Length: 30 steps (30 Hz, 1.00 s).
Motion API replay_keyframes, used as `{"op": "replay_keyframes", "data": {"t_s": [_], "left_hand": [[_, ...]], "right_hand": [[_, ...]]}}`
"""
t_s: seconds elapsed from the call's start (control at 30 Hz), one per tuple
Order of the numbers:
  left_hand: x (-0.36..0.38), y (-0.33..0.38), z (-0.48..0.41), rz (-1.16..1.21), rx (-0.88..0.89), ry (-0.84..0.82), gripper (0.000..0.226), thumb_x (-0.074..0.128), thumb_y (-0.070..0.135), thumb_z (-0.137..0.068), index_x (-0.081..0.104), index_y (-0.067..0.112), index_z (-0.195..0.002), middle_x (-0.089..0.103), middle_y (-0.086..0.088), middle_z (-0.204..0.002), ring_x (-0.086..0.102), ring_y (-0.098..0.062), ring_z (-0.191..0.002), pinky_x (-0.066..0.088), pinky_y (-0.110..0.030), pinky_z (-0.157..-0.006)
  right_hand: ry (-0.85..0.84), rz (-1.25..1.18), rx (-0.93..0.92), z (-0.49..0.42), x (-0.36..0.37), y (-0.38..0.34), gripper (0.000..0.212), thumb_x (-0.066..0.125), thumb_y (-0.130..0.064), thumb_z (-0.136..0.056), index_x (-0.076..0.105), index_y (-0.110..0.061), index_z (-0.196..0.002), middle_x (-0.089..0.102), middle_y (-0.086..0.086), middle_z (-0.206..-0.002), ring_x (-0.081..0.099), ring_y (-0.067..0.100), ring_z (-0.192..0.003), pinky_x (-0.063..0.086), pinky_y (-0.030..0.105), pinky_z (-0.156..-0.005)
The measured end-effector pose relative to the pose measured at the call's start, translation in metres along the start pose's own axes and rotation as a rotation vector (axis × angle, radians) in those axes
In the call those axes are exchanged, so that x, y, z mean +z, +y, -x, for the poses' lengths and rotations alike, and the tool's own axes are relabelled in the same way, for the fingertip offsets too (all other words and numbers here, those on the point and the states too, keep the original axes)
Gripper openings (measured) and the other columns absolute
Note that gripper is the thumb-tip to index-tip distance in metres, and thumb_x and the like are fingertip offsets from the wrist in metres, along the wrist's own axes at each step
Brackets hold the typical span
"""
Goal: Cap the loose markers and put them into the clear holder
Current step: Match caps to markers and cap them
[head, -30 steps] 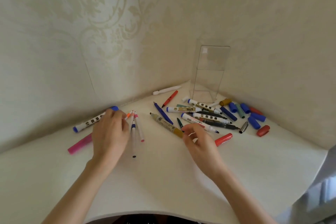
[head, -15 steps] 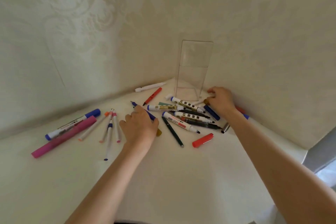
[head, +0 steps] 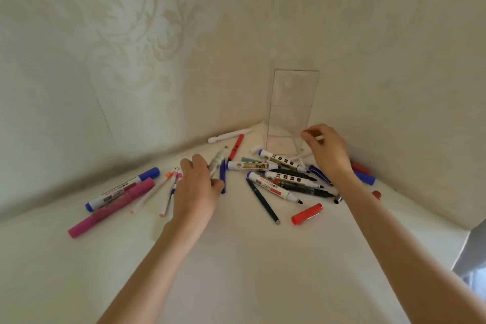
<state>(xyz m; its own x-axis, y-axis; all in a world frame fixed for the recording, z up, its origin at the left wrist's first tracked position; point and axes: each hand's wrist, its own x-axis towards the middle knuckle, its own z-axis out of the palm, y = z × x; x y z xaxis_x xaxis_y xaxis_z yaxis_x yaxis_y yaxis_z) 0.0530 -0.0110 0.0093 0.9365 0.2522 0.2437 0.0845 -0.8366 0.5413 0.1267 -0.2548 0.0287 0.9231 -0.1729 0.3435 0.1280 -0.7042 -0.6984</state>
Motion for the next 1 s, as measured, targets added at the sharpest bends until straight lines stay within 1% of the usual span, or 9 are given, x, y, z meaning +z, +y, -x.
{"op": "replay_keyframes", "data": {"t_s": [0.07, 0.17, 0.27, 0.37, 0.47, 0.63, 0.73, 0.83, 1.0], "left_hand": [[-0.009, -0.003, 0.007, 0.166, 0.098, 0.046, 0.022, 0.058, 0.012, -0.082, 0.038, 0.011, -0.093, 0.041, -0.005, -0.092, 0.049, -0.020, -0.067, 0.044, -0.036, -0.056], [-0.015, -0.011, 0.021, 0.260, 0.253, 0.109, 0.021, 0.060, 0.017, -0.082, 0.040, 0.015, -0.087, 0.044, 0.001, -0.078, 0.043, -0.017, -0.063, 0.037, -0.032, -0.053], [-0.014, -0.019, 0.028, 0.225, 0.335, 0.191, 0.023, 0.061, 0.031, -0.083, 0.044, 0.015, -0.085, 0.049, 0.002, -0.076, 0.047, -0.016, -0.062, 0.034, -0.024, -0.049], [-0.008, -0.022, 0.031, 0.234, 0.381, 0.186, 0.023, 0.060, 0.034, -0.083, 0.051, 0.013, -0.083, 0.052, 0.004, -0.074, 0.047, -0.008, -0.058, 0.030, -0.018, -0.047], [-0.001, -0.020, 0.039, 0.213, 0.476, 0.198, 0.028, 0.060, 0.041, -0.085, 0.056, 0.013, -0.084, 0.055, 0.006, -0.073, 0.047, -0.006, -0.053, 0.032, -0.014, -0.044], [0.007, -0.021, 0.045, 0.207, 0.526, 0.203, 0.034, 0.049, 0.048, -0.085, 0.058, 0.015, -0.088, 0.059, 0.006, -0.075, 0.054, -0.008, -0.053, 0.043, -0.020, -0.040], [0.008, -0.023, 0.046, 0.227, 0.508, 0.187, 0.036, 0.050, 0.048, -0.084, 0.059, 0.013, -0.088, 0.059, 0.006, -0.075, 0.051, -0.005, -0.054, 0.035, -0.010, -0.045], [0.008, -0.025, 0.047, 0.256, 0.456, 0.199, 0.030, 0.060, 0.042, -0.083, 0.060, 0.012, -0.086, 0.058, 0.006, -0.073, 0.047, -0.005, -0.053, 0.031, -0.011, -0.046], [0.009, -0.025, 0.047, 0.288, 0.440, 0.200, 0.036, 0.052, 0.047, -0.082, 0.060, 0.012, -0.088, 0.059, 0.005, -0.074, 0.049, -0.009, -0.055, 0.040, -0.023, -0.044]], "right_hand": [[0.014, -0.432, 0.094, 0.023, -0.003, -0.028, 0.018, 0.049, -0.031, -0.095, 0.057, -0.015, -0.100, 0.067, 0.004, -0.092, 0.064, 0.016, -0.079, 0.052, 0.029, -0.075], [-0.142, -1.028, 0.266, 0.054, -0.001, -0.053, 0.025, 0.045, -0.031, -0.096, 0.060, -0.012, -0.091, 0.070, 0.003, -0.079, 0.068, 0.014, -0.065, 0.056, 0.024, -0.065], [-0.263, -1.336, 0.428, 0.070, 0.008, -0.062, 0.032, 0.045, -0.033, -0.094, 0.062, -0.009, -0.081, 0.070, 0.003, -0.068, 0.067, 0.012, -0.058, 0.055, 0.021, -0.056], [-0.263, -1.353, 0.556, 0.081, 0.022, -0.064, 0.035, 0.048, -0.039, -0.092, 0.061, -0.011, -0.075, 0.068, 0.000, -0.059, 0.064, 0.008, -0.052, 0.050, 0.019, -0.048], [-0.228, -1.317, 0.593, 0.087, 0.030, -0.061, 0.037, 0.049, -0.043, -0.090, 0.063, -0.009, -0.092, 0.069, 0.001, -0.063, 0.062, 0.009, -0.052, 0.048, 0.019, -0.047], [-0.219, -1.335, 0.501, 0.090, 0.032, -0.061, 0.033, 0.050, -0.036, -0.091, 0.067, -0.008, -0.086, 0.069, 0.002, -0.065, 0.062, 0.010, -0.056, 0.051, 0.018, -0.051], [-0.238, -1.236, 0.412, 0.093, 0.035, -0.065, 0.030, 0.050, -0.032, -0.092, 0.064, -0.008, -0.082, 0.070, 0.001, -0.068, 0.064, 0.009, -0.059, 0.053, 0.019, -0.055], [-0.195, -1.062, 0.292, 0.096, 0.036, -0.069, 0.029, 0.050, -0.030, -0.092, 0.062, -0.005, -0.096, 0.073, 0.003, -0.078, 0.067, 0.012, -0.069, 0.054, 0.022, -0.062], [-0.128, -0.925, 0.162, 0.100, 0.038, -0.072, 0.023, 0.051, -0.023, -0.093, 0.059, -0.006, -0.106, 0.074, 0.005, -0.087, 0.068, 0.017, -0.079, 0.055, 0.028, -0.070]]}}
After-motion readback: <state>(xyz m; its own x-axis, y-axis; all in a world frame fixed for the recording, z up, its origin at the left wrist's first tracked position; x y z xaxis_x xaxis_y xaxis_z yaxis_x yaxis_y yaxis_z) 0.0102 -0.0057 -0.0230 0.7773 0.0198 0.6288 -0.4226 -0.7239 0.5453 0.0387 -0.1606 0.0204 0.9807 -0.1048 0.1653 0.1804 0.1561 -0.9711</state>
